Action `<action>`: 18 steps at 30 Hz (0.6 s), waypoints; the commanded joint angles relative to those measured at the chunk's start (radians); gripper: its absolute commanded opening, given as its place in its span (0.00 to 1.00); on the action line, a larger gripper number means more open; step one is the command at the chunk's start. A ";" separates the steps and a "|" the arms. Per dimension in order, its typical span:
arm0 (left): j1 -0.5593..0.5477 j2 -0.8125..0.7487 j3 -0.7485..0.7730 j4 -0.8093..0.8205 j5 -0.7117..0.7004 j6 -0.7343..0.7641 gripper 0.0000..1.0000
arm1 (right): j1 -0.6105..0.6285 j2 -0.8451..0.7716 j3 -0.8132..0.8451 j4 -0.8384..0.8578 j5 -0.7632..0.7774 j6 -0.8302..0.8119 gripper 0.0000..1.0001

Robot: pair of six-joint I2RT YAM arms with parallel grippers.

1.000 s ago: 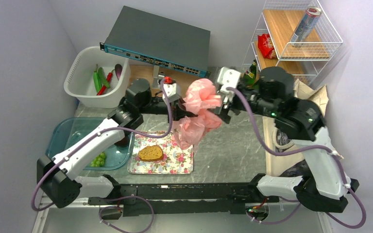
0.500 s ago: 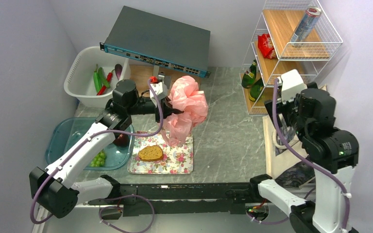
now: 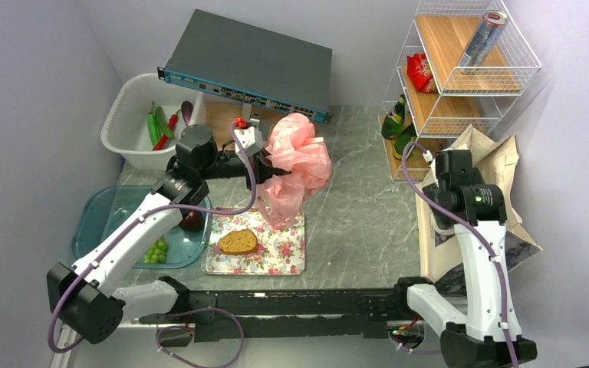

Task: Untie the knot of the grocery bags and take out the mixed food
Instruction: Move the takeout bag to the center of the board.

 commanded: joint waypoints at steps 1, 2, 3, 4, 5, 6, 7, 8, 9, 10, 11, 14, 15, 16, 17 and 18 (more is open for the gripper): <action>-0.007 -0.053 0.021 0.034 -0.016 -0.022 0.00 | -0.099 0.013 -0.018 0.054 -0.069 -0.024 0.59; -0.007 -0.057 0.020 0.033 -0.021 -0.024 0.00 | -0.105 0.018 -0.009 0.050 -0.102 -0.027 0.40; -0.007 -0.061 0.020 0.034 -0.023 -0.029 0.00 | -0.108 0.017 0.007 0.046 -0.155 -0.037 0.25; -0.007 -0.063 0.022 0.033 -0.025 -0.032 0.00 | -0.108 0.015 0.020 0.048 -0.193 -0.057 0.07; -0.007 -0.063 0.027 0.034 -0.025 -0.033 0.00 | -0.108 0.020 0.047 0.037 -0.246 -0.062 0.00; -0.007 -0.061 0.032 0.036 -0.023 -0.034 0.00 | -0.108 0.027 0.080 0.020 -0.310 -0.072 0.00; -0.008 -0.056 0.041 0.038 -0.022 -0.033 0.00 | -0.108 0.032 0.108 0.011 -0.379 -0.090 0.00; -0.009 -0.048 0.051 0.041 -0.023 -0.033 0.00 | -0.108 0.036 0.140 0.006 -0.465 -0.097 0.00; -0.010 -0.040 0.062 0.040 -0.021 -0.033 0.00 | -0.108 0.045 0.175 -0.011 -0.543 -0.108 0.00; -0.012 -0.030 0.072 0.041 -0.020 -0.034 0.00 | -0.108 0.050 0.203 -0.022 -0.603 -0.125 0.00; -0.014 -0.020 0.081 0.040 -0.019 -0.060 0.00 | -0.109 0.054 0.226 -0.024 -0.637 -0.125 0.00; -0.025 -0.006 0.106 0.035 -0.021 -0.062 0.00 | -0.108 0.088 0.333 -0.077 -0.760 -0.150 0.00; -0.029 -0.003 0.110 0.033 -0.024 -0.060 0.00 | -0.108 0.080 0.360 -0.082 -0.816 -0.161 0.00; -0.032 -0.001 0.112 0.036 -0.025 -0.058 0.00 | -0.108 0.072 0.381 -0.093 -0.886 -0.178 0.00; -0.035 0.001 0.113 0.038 -0.027 -0.057 0.00 | -0.107 0.070 0.393 -0.121 -0.957 -0.207 0.00; -0.038 0.004 0.116 0.043 -0.028 -0.060 0.00 | -0.107 0.060 0.380 -0.132 -1.006 -0.216 0.00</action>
